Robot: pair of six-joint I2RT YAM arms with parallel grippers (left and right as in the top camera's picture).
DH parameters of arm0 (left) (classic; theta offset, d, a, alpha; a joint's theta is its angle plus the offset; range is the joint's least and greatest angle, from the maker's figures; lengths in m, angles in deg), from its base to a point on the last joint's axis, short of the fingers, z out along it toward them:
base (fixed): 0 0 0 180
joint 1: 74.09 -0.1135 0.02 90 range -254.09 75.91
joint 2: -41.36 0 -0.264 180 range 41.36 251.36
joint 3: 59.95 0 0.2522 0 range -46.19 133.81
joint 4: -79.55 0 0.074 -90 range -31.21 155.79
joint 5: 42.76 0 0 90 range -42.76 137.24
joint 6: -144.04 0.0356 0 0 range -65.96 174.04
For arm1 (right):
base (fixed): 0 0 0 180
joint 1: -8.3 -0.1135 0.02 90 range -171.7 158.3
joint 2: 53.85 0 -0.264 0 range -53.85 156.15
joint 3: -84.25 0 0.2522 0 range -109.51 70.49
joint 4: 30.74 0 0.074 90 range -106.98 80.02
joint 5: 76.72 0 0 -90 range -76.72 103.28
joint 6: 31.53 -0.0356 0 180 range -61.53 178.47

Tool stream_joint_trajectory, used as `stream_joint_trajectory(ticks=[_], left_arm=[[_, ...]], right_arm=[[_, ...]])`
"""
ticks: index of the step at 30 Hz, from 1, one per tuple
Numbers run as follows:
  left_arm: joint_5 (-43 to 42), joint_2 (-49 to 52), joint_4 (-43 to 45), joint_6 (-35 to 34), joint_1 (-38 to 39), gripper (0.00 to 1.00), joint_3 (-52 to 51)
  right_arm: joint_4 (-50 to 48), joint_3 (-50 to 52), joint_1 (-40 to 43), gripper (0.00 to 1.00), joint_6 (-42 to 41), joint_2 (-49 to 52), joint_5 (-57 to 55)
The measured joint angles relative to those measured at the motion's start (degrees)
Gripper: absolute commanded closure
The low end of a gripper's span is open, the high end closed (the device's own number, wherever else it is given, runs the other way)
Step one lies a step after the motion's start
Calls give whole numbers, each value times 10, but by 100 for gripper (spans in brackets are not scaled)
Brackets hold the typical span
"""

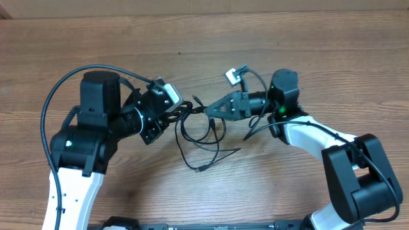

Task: Untangle cables

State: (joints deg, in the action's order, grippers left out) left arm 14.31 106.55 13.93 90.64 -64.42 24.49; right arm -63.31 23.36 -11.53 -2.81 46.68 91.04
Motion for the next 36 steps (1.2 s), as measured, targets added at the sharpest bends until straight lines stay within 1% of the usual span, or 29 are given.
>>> stream_joint_trajectory(ticks=[1,3,7,13,19,22,24,31,36], left_arm=[[1,3,0,0,0,96,0],[2,6,0,0,0,96,0],[6,6,10,-6,0,96,0],[39,6,32,-53,0,96,0],[58,4,66,-104,0,96,0],[62,-10,92,-123,0,96,0],[63,-27,106,-129,-1,96,0],[74,-91,129,-142,-4,96,0],[112,-120,130,-157,-4,96,1]], right_arm=[[-1,0,-5,77,0,0,0],[9,0,-12,96,11,0,0],[38,0,-12,96,18,0,0],[100,0,-13,96,60,0,0],[247,0,-12,96,137,0,-24],[335,0,-13,96,172,0,-62],[374,0,-13,96,186,0,-90],[422,0,-13,96,224,0,-161],[457,0,-13,96,231,0,-209]])
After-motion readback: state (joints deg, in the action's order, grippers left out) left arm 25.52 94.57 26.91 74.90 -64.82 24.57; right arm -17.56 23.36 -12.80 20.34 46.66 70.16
